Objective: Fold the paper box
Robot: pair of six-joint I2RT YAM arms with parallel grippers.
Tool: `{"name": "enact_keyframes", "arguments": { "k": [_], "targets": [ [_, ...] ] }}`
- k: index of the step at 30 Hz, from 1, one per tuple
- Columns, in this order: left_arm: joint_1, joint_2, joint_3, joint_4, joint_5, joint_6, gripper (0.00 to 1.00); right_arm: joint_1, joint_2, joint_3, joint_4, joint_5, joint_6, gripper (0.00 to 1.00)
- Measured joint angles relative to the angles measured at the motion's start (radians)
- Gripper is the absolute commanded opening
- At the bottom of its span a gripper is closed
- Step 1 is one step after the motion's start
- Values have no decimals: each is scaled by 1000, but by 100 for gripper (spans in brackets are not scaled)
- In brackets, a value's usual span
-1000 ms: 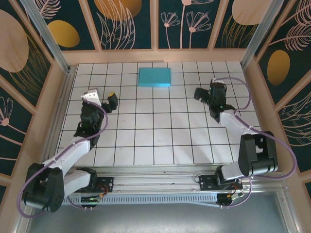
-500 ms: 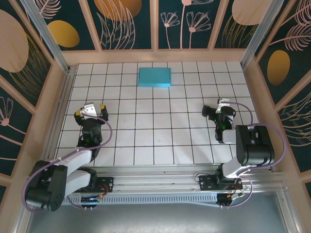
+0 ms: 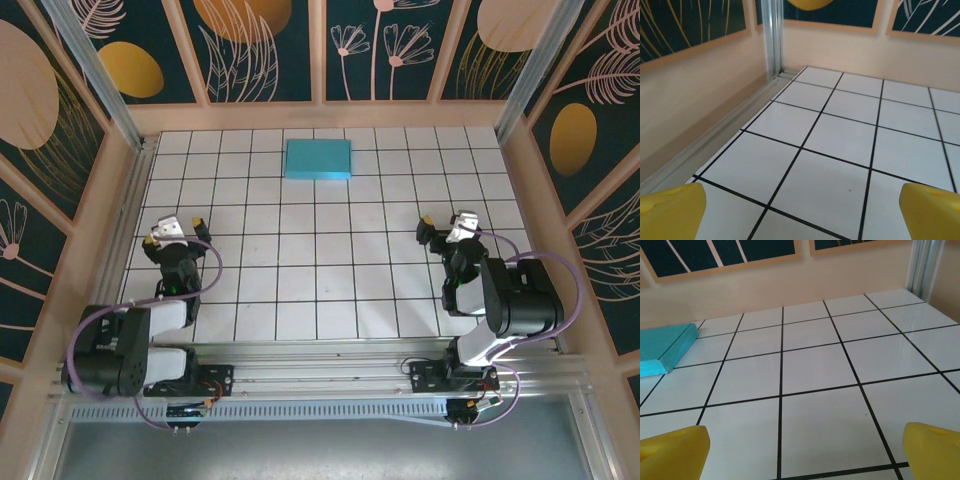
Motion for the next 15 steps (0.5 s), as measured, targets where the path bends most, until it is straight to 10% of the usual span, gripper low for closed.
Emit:
{"name": "enact_keyframes", "arguments": {
  "k": [15],
  "targets": [
    [54, 181, 11, 170, 262, 36, 99, 1, 0, 0, 8, 34, 0, 99]
  ]
}}
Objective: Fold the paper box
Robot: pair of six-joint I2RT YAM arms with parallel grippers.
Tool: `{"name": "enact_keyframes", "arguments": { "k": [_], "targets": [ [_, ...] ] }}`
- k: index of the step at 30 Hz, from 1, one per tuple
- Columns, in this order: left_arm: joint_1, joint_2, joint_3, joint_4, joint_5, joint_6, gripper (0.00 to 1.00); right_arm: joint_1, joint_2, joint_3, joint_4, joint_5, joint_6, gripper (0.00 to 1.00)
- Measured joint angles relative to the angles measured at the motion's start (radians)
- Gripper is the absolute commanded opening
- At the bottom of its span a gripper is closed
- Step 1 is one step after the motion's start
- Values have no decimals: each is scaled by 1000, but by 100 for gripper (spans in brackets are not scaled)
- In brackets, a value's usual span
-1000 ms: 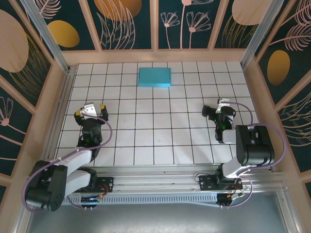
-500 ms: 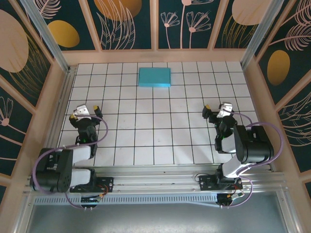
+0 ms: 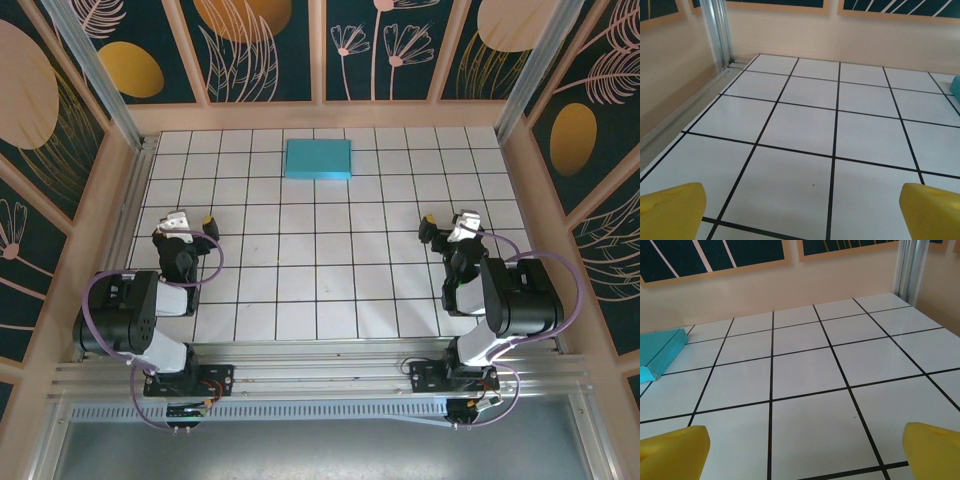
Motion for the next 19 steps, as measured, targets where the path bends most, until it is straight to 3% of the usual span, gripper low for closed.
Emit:
{"name": "enact_keyframes", "arguments": {
  "k": [19],
  "targets": [
    [0, 0, 0, 29, 38, 8, 99, -14, 0, 5, 0, -35, 0, 99]
  ]
}}
